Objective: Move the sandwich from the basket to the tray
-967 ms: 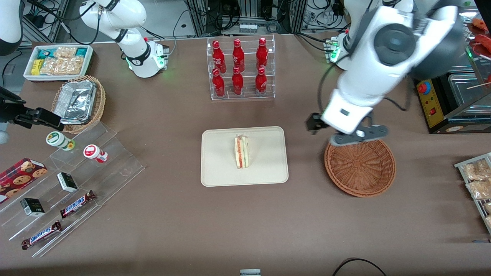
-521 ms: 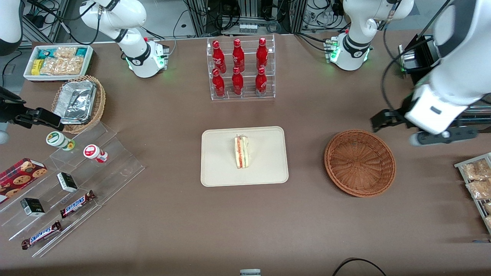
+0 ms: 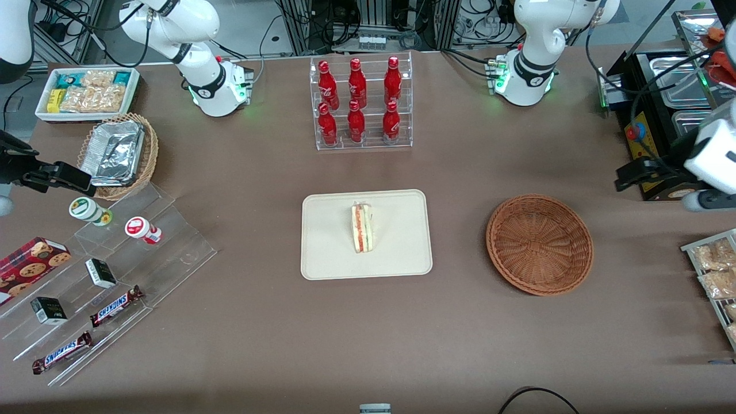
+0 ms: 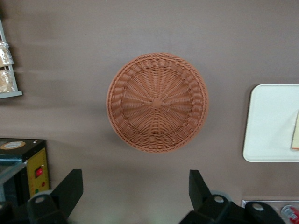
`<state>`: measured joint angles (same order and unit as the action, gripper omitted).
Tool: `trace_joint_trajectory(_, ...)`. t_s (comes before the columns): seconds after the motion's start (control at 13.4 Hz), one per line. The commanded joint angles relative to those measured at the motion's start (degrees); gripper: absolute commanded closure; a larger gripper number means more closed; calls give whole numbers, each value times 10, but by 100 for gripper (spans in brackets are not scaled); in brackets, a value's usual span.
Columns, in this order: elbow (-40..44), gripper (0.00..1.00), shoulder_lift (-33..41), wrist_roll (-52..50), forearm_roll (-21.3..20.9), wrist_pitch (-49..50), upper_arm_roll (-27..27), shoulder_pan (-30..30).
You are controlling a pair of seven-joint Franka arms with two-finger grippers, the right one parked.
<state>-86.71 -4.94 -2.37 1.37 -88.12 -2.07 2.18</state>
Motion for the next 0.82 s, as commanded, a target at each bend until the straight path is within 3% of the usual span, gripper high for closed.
trace_joint_trajectory(0.0, -50, 0, 45, 15, -21, -24, 6, -3)
trace_joint_trajectory(0.3, -111, 0, 98, 16, -25, -60, 7, -2)
trace_joint_trajectory(0.74, -77, 0, 102, 45, -23, -19, -7, -2)
